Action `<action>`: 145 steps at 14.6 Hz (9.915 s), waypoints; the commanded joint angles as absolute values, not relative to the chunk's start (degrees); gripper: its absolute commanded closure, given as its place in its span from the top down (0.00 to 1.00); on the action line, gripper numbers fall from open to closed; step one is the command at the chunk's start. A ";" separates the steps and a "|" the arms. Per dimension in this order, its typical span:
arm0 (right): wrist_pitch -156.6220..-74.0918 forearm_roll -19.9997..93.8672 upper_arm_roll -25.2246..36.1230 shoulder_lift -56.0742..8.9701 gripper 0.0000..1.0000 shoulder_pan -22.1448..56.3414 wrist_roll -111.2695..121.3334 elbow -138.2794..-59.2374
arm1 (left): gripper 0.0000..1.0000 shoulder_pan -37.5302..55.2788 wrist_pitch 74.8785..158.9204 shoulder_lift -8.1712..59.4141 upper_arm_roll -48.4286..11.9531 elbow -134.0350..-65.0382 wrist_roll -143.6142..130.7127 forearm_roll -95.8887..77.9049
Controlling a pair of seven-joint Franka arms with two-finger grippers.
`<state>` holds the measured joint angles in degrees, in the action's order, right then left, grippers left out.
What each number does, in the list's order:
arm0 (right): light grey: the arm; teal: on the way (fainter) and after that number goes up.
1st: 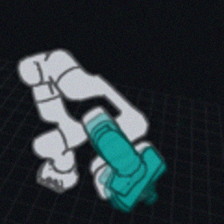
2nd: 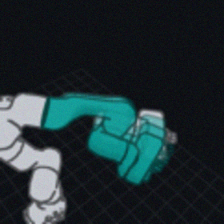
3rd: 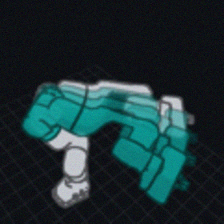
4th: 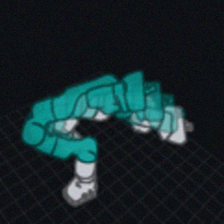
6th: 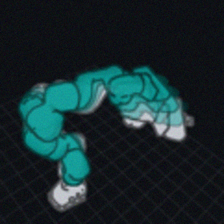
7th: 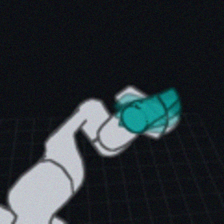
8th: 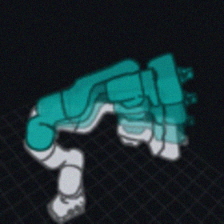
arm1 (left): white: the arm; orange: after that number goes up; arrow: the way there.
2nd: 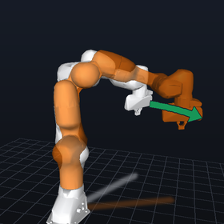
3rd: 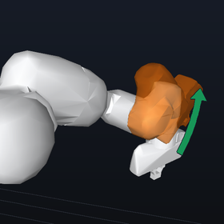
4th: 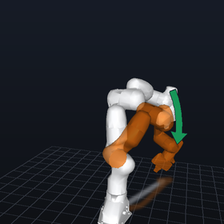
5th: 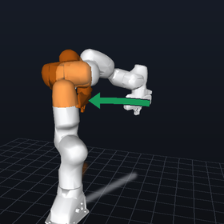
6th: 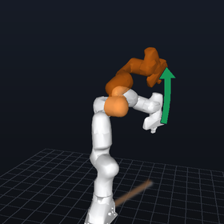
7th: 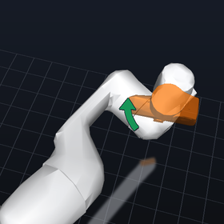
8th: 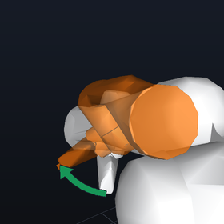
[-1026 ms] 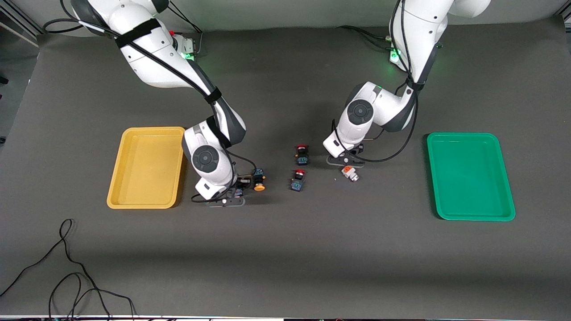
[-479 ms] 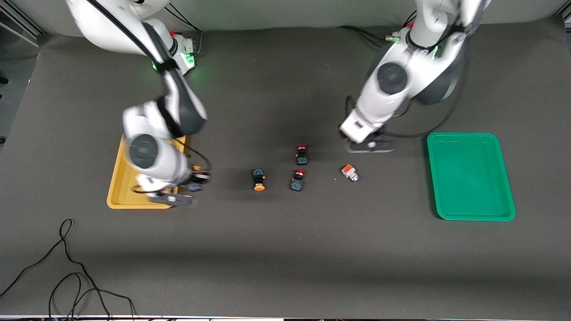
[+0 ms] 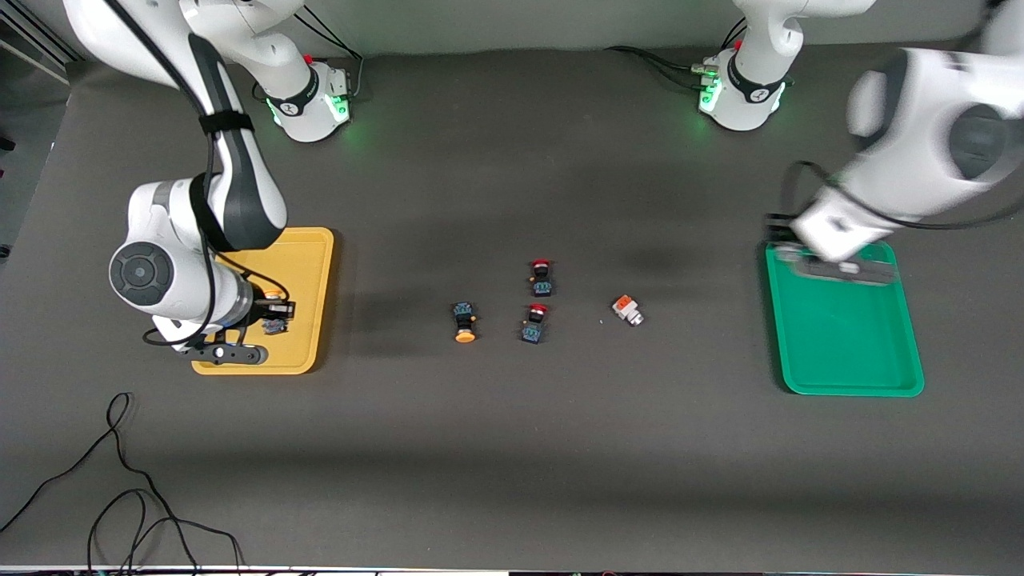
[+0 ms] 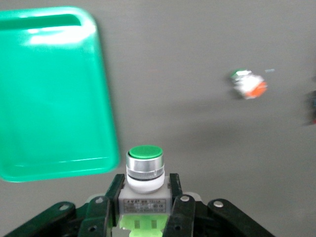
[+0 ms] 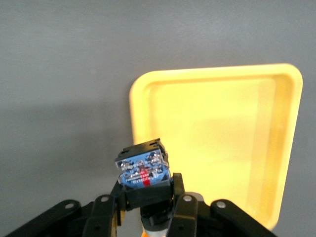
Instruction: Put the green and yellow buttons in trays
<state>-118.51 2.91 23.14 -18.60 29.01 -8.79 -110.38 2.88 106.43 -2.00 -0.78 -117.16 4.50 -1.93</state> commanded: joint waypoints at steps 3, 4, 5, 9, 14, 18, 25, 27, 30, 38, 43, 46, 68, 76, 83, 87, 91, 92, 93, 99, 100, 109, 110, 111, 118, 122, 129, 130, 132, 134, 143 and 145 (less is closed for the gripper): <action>-141.97 2.72 24.43 -18.19 0.00 29.71 -5.80 -127.49 | 0.00 -4.56 111.07 4.37 -1.85 -116.19 8.44 6.67; -145.77 2.72 24.43 -19.24 0.00 29.71 -5.80 -129.53 | 0.00 -6.05 113.79 7.35 -1.85 -116.19 8.35 7.46; -147.55 2.72 24.43 -20.12 0.00 29.71 -5.80 -130.07 | 0.00 -7.20 116.52 10.25 -1.85 -116.28 8.35 7.47; -146.87 2.81 24.43 -20.39 0.41 29.79 -5.37 -129.64 | 0.00 -8.96 125.76 20.63 -1.85 -116.19 6.16 7.21; -130.92 2.81 24.70 -14.43 0.98 29.71 -4.39 -123.60 | 0.00 -8.53 127.35 26.35 -2.02 -114.09 -1.65 6.59; -108.07 3.86 24.52 -13.53 0.98 29.88 -6.06 -106.13 | 0.42 -8.26 127.62 28.74 -2.20 -112.76 -4.65 6.42; -100.72 12.74 23.29 -15.11 0.99 32.85 -15.17 -95.55 | 0.99 -7.74 104.38 25.31 -2.90 -97.86 -5.28 5.45; -101.77 13.44 23.29 -17.56 0.99 36.98 -20.54 -93.35 | 0.99 -7.47 98.28 25.23 -2.90 -92.83 -5.10 5.01; -102.13 16.43 23.29 -23.36 0.99 41.21 -27.14 -87.91 | 0.99 -7.56 93.35 23.65 -3.42 -88.96 -4.92 4.75; -123.20 24.17 23.12 -40.23 0.99 50.27 -30.33 -88.24 | 0.99 2.16 98.59 21.36 -9.05 -89.47 -22.46 -2.64; -131.64 24.17 23.03 -44.82 0.99 52.21 -29.97 -91.31 | 0.99 12.46 107.74 21.18 -9.14 -93.78 -40.63 -3.43; -136.39 24.17 22.33 -46.84 0.99 53.17 -29.97 -92.90 | 0.98 17.39 112.04 21.53 -9.05 -96.75 -54.71 -3.43; -118.60 23.29 31.10 -32.54 0.00 54.67 -27.87 -94.39 | 0.29 21.88 141.68 31.64 -8.53 -113.03 -64.69 0.52; -98.45 21.89 48.76 -22.76 0.00 54.76 -8.56 -94.48 | 0.20 21.88 128.18 21.21 -8.88 -112.68 -64.43 1.58; -104.04 21.27 54.58 -25.23 0.00 48.87 13.51 -100.79 | 0.20 16.12 108.04 6.43 -7.74 -113.12 -45.77 1.76; -117.12 21.36 54.67 -25.31 0.00 47.29 20.99 -110.10 | 0.22 -3.21 108.01 6.59 -7.12 -113.03 -13.95 3.94; -131.19 22.93 54.14 -26.54 0.00 46.05 26.97 -119.16 | 0.24 -15.45 113.80 12.90 -7.12 -113.12 -0.54 7.46; -134.27 25.20 53.53 -27.24 0.00 46.14 28.55 -121.09 | 0.25 -16.60 115.65 15.01 -7.12 -113.12 -0.27 8.43; -136.47 27.92 52.83 -28.55 0.00 46.06 31.00 -122.07 | 0.26 -17.66 117.49 16.86 -7.12 -113.12 -0.26 9.31; -138.69 47.80 52.47 -37.52 0.00 46.49 45.87 -122.17 | 0.41 -20.56 128.83 25.56 -6.68 -113.03 -0.18 13.10; -138.69 47.81 52.47 -37.70 0.00 46.93 45.79 -122.17 | 0.47 -20.91 130.50 26.71 -6.68 -112.85 -0.18 13.10; -120.56 37.03 63.86 -30.59 1.00 50.08 41.42 -114.90 | 0.99 -21.71 129.92 25.58 -6.86 -111.54 1.05 13.27; -114.06 34.65 67.29 -30.59 1.00 51.75 39.13 -110.96 | 0.99 -21.80 127.47 25.23 -7.03 -109.97 1.58 13.18; -107.82 32.98 70.46 -30.59 1.00 53.07 37.20 -107.18 | 0.99 -21.62 123.96 24.79 -7.21 -107.52 2.54 13.18; -75.44 27.08 83.66 -30.59 1.00 52.65 32.61 -77.38 | 0.99 -20.92 89.34 16.44 -15.63 -87.92 3.96 9.50; -70.84 24.70 85.87 -31.11 1.00 52.65 31.56 -72.24 | 0.99 -21.01 82.98 13.81 -18.36 -82.88 4.04 9.06; -68.73 25.58 84.90 -30.67 1.00 53.96 21.36 -72.42 | 0.99 -20.92 78.84 5.81 -21.61 -83.06 3.16 5.63; -68.64 25.49 84.47 -30.59 1.00 54.31 21.18 -72.42 | 0.99 -20.74 78.49 5.37 -22.58 -82.97 2.03 5.63; -68.64 25.49 84.38 -30.59 1.00 55.02 20.92 -72.51 | 0.99 -14.98 78.14 4.49 -20.06 -83.23 -1.13 5.63; -68.55 25.49 84.46 -30.67 1.00 55.02 20.92 -72.51 | 0.99 -5.06 78.48 4.48 -11.12 -83.14 -2.20 4.75; -67.59 10.42 49.21 -21.65 1.00 30.19 18.56 -65.21 | 0.99 0.62 84.72 2.90 -4.04 -86.48 -1.05 -0.44; -67.85 3.63 32.34 -17.77 1.00 19.48 14.09 -65.83 | 0.99 0.35 85.51 2.81 -3.96 -86.31 -1.58 -0.44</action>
<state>-68.73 9.82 48.91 -23.88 29.03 19.75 -65.87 -0.28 83.73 5.37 -4.98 -83.80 -1.37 0.29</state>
